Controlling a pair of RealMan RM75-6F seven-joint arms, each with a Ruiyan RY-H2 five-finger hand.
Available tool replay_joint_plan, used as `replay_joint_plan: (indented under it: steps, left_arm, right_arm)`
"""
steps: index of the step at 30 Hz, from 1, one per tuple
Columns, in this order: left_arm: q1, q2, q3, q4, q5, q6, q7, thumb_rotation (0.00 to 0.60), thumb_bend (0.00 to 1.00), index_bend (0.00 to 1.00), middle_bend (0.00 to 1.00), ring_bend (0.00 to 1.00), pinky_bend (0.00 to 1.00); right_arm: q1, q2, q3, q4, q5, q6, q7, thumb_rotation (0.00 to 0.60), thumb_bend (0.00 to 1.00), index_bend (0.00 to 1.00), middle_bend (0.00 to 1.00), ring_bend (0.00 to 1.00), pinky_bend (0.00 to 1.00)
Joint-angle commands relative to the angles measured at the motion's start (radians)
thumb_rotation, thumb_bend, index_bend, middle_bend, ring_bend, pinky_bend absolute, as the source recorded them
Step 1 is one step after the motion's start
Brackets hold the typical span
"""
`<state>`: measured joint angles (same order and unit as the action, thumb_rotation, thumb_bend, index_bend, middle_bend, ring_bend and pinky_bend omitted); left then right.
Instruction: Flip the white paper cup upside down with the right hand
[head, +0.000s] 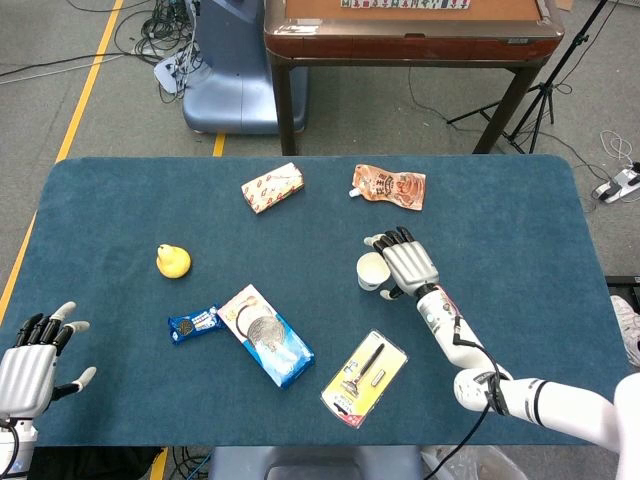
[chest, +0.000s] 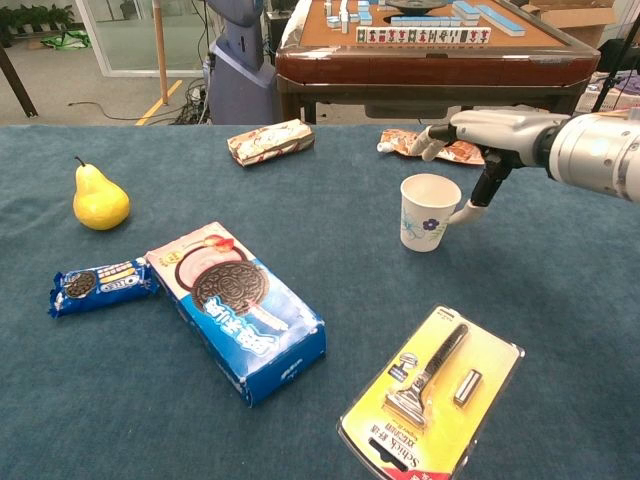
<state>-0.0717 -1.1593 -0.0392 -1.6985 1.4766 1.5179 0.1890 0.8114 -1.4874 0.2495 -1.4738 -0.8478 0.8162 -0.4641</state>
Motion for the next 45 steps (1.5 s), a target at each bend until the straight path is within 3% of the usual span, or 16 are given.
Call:
replay_joint_plan:
  steps: [1, 10, 24, 31, 34, 39, 45]
  left_arm:
    - [0.0, 0.0, 0.0, 0.001, -0.001, -0.003, -0.001, 0.6, 0.15, 0.32, 0.13, 0.16, 0.08]
    - [0.001, 0.0, -0.002, 0.008, -0.005, -0.005, -0.005, 0.6, 0.15, 0.32, 0.13, 0.16, 0.08]
    - [0.003, 0.001, -0.002, 0.015, -0.006, -0.006, -0.011, 0.6, 0.15, 0.32, 0.13, 0.16, 0.08]
    - [0.002, -0.002, -0.002, 0.016, -0.004, -0.008, -0.015, 0.6, 0.15, 0.32, 0.13, 0.16, 0.08]
    - [0.003, -0.003, -0.003, 0.017, -0.004, -0.006, -0.016, 0.6, 0.15, 0.32, 0.13, 0.16, 0.08]
    - [0.007, -0.004, -0.001, 0.019, -0.006, -0.004, -0.024, 0.6, 0.15, 0.32, 0.13, 0.16, 0.08]
    - [0.012, -0.001, 0.001, 0.021, -0.006, -0.001, -0.029, 0.6, 0.15, 0.32, 0.13, 0.16, 0.08]
  right_arm:
    - [0.022, -0.028, -0.007, 0.036, 0.021, -0.013, 0.007, 0.6, 0.11, 0.18, 0.16, 0.08, 0.05]
    - [0.067, -0.063, -0.015, 0.099, 0.063, -0.042, 0.017, 0.6, 0.27, 0.23, 0.16, 0.08, 0.05]
    - [0.087, -0.024, -0.052, 0.071, 0.071, -0.019, -0.006, 0.6, 0.35, 0.34, 0.2, 0.08, 0.05]
    - [0.155, 0.05, -0.126, -0.007, 0.055, 0.045, -0.257, 0.6, 0.36, 0.38, 0.22, 0.08, 0.05]
    - [0.213, 0.07, -0.181, -0.034, 0.122, 0.052, -0.445, 0.6, 0.36, 0.38, 0.22, 0.07, 0.04]
    - [0.281, 0.039, -0.248, -0.029, 0.241, 0.076, -0.647, 0.6, 0.38, 0.38, 0.22, 0.07, 0.0]
    - [0.301, -0.019, -0.269, 0.005, 0.314, 0.079, -0.681, 0.6, 0.38, 0.32, 0.16, 0.03, 0.0]
